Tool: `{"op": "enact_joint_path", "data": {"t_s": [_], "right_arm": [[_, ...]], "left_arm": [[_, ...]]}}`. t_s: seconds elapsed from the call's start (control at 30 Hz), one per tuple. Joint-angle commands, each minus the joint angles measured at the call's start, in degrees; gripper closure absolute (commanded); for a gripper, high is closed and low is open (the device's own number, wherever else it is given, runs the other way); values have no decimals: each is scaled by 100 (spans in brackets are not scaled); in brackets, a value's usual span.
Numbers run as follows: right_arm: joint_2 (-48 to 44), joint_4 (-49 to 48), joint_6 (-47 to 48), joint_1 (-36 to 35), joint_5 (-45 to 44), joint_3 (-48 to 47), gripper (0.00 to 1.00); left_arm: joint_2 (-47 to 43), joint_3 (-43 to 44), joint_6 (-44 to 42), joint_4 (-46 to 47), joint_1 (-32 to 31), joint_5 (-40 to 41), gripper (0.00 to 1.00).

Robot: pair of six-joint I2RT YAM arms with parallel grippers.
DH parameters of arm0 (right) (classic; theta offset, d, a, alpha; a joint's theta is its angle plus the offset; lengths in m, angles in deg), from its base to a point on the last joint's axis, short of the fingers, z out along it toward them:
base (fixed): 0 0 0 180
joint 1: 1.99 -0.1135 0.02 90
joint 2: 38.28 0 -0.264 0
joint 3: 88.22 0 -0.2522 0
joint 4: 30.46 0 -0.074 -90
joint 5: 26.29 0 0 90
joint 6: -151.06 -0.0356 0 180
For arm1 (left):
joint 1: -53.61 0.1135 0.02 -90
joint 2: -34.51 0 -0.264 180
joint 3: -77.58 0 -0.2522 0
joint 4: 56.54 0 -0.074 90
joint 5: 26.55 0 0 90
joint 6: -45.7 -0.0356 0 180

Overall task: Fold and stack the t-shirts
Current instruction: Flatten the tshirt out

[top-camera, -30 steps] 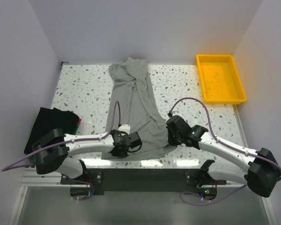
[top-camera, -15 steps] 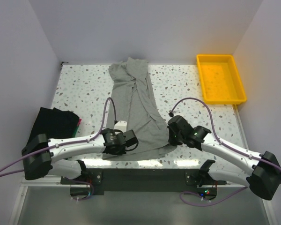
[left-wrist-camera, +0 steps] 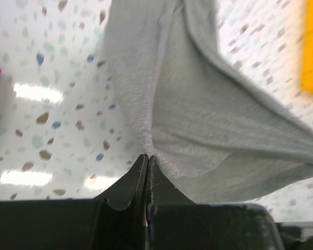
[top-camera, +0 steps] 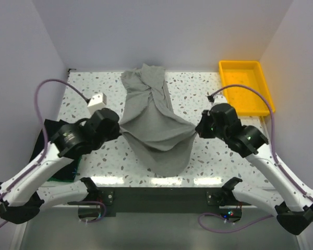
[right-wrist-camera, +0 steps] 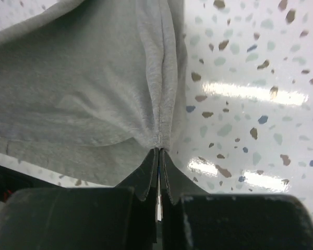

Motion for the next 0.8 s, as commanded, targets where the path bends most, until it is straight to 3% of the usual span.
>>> {"op": "enact_joint_path", "data": {"t_s": [0.0, 0.17, 0.27, 0.4, 0.5, 0.63, 0.77], "right_arm": [[187, 329, 356, 253, -195, -1447, 100], [1057, 442, 453, 1026, -134, -3312, 100], [1574, 592, 392, 1667, -29, -4665, 100], [2277, 960, 199, 2388, 24, -6631, 100], [2630, 1084, 5, 2916, 86, -7461, 100], [2404, 629, -503, 3461, 60, -7438, 100], [2148, -302, -777, 3506, 25, -7200, 100]], "left_arm": [[0, 1535, -455, -331, 115, 783, 100], [97, 3897, -1025, -69, 124, 1891, 100], [-139, 4560, -1561, 695, 115, 2286, 100], [-622, 4562, -2125, 2134, -25, 2884, 100], [-1009, 4290, -2687, 3171, -420, 3437, 100], [-1388, 3710, -3689, 4615, -860, 3869, 100], [-1362, 3578, -4856, 5705, -1080, 4072, 100]]}}
